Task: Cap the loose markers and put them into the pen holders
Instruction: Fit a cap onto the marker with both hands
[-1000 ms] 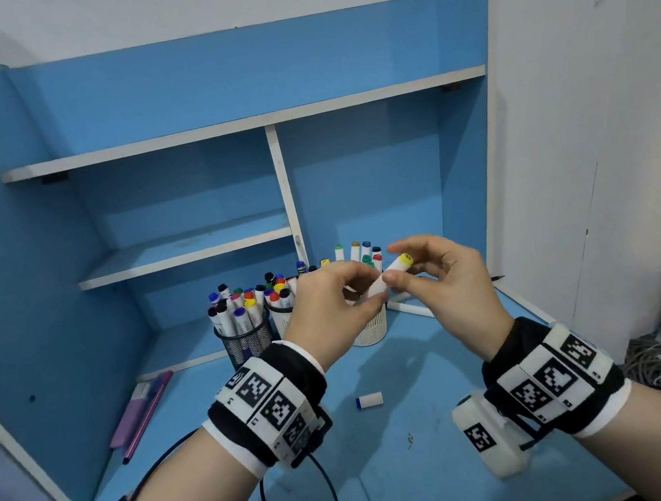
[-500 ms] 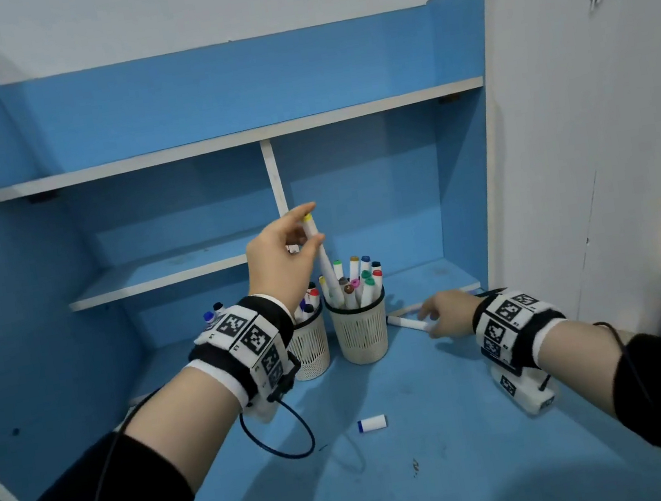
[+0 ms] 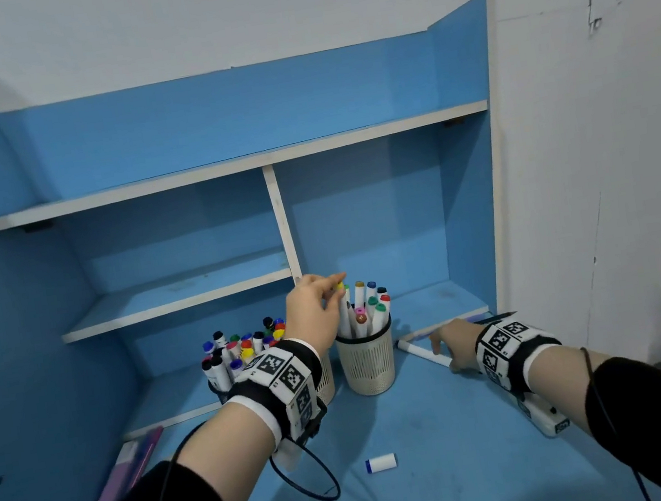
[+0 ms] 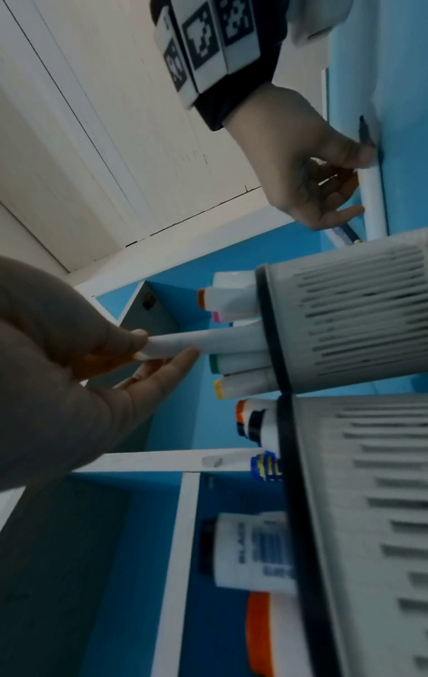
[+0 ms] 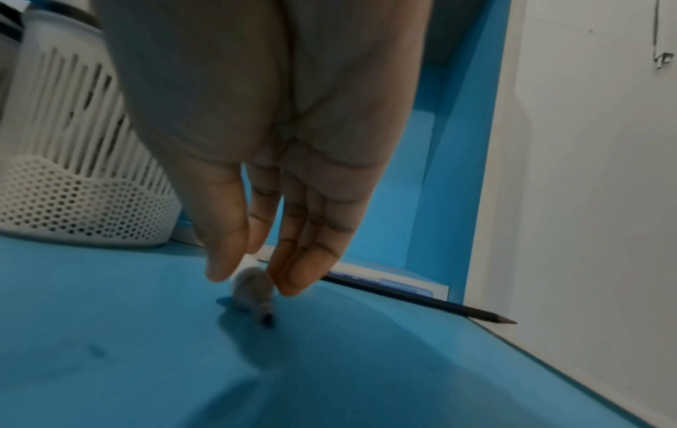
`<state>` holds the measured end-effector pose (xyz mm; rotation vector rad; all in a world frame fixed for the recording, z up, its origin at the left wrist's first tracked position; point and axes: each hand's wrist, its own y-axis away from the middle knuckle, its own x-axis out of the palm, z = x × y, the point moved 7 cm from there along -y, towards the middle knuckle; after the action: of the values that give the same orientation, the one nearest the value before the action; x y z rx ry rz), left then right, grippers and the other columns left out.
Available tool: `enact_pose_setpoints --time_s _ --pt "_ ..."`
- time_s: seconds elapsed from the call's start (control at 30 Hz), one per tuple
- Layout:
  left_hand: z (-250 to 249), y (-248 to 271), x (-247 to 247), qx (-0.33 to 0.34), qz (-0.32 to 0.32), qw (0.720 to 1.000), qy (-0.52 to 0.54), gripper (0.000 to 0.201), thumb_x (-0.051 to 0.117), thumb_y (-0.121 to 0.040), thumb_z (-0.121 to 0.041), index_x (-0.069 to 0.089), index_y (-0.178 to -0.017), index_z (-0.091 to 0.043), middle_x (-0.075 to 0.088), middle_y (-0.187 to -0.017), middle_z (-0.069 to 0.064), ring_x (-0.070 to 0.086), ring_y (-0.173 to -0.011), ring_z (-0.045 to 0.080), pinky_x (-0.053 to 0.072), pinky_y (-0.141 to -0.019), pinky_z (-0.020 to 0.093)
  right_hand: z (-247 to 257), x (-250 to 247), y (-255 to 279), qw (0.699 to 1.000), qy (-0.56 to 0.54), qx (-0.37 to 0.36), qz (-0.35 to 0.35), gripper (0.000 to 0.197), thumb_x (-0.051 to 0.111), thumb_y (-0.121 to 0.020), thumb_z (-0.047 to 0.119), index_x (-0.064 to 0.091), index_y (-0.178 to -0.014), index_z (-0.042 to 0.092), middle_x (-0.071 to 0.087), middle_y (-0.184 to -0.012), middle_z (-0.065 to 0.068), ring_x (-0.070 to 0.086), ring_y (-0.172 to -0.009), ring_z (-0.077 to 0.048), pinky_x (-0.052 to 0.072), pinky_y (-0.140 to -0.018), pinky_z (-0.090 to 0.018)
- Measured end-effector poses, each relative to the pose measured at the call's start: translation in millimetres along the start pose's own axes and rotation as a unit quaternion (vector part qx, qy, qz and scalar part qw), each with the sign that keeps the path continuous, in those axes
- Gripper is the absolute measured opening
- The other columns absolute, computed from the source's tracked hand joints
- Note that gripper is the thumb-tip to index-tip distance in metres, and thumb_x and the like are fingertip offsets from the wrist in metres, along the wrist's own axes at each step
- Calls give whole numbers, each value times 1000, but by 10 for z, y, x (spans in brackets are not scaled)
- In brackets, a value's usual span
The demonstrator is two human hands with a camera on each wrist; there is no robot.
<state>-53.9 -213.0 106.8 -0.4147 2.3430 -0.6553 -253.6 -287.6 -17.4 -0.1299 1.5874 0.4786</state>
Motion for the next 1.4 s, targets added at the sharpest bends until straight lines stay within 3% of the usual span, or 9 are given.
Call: enact_pose_setpoints --time_s 0.2,0.3,0.4,0.5,0.6,0.8,1.0,1.2,1.4 --pt "164 49 119 -49 21 998 -36 18 70 -82 -16 70 -100 -11 68 -90 3 59 -82 12 43 -74 14 -83 124 18 998 32 29 44 55 67 -76 8 51 -128 14 53 -127 -5 54 -116 -23 45 -87 -26" --pt "213 66 135 -56 43 995 -77 17 72 -81 -22 72 -97 -16 69 -92 0 59 -82 11 51 -78 25 -63 120 52 997 42 33 52 11 65 -79 16 62 -89 14 60 -91 -3 59 -87 -19 51 -78 -29" --pt "218 88 127 -45 60 992 -106 18 71 -82 -24 72 -100 -19 64 -97 -3 53 -82 10 46 -75 25 -16 142 52 998 33 4 48 27 69 -81 26 48 -64 19 49 -70 4 52 -80 -19 43 -68 -27" --pt "163 132 93 -11 69 989 -132 20 69 -82 -23 72 -102 -20 59 -97 -2 52 -89 13 42 -79 24 41 103 151 999 11 -20 41 11 67 -82 22 65 -90 16 61 -85 -1 56 -88 -21 41 -62 -24" --pt "89 268 17 24 78 988 -133 20 69 -82 -17 71 -102 -17 59 -95 -2 49 -85 10 41 -79 21 34 65 255 999 -16 -22 28 34 60 -86 22 62 -119 16 60 -115 -7 58 -104 -23 43 -75 -25" --pt "283 888 263 11 334 928 -165 21 65 -85 -20 68 -106 -18 64 -97 -6 58 -86 9 45 -72 13 37 -120 535 982 -168 -44 -71 22 59 -87 17 62 -109 17 57 -75 0 53 -67 -16 38 -56 -18" --pt "556 1219 550 -6 450 866 -219 31 67 -83 -29 66 -110 -13 65 -104 -1 54 -84 8 44 -73 17 109 -229 866 907 -379 -43 -178 16 65 -82 9 60 -94 17 62 -85 -3 54 -64 -14 48 -68 -25" --pt "543 1258 710 -18 455 860 -230 30 71 -79 -39 70 -95 -14 62 -85 -7 55 -78 9 42 -69 18 262 -171 1221 735 -646 -30 -204 24 59 -83 -7 50 -101 7 60 -111 -24 66 -82 -31 59 -72 -36" --pt "554 1277 750 -22 459 854 -243 16 73 -78 -30 70 -88 -18 67 -86 -3 56 -76 10 44 -68 19 386 -116 1525 649 -730 -27 -213 14 53 -93 5 56 -107 8 67 -88 -19 69 -72 -22 58 -79 -36"
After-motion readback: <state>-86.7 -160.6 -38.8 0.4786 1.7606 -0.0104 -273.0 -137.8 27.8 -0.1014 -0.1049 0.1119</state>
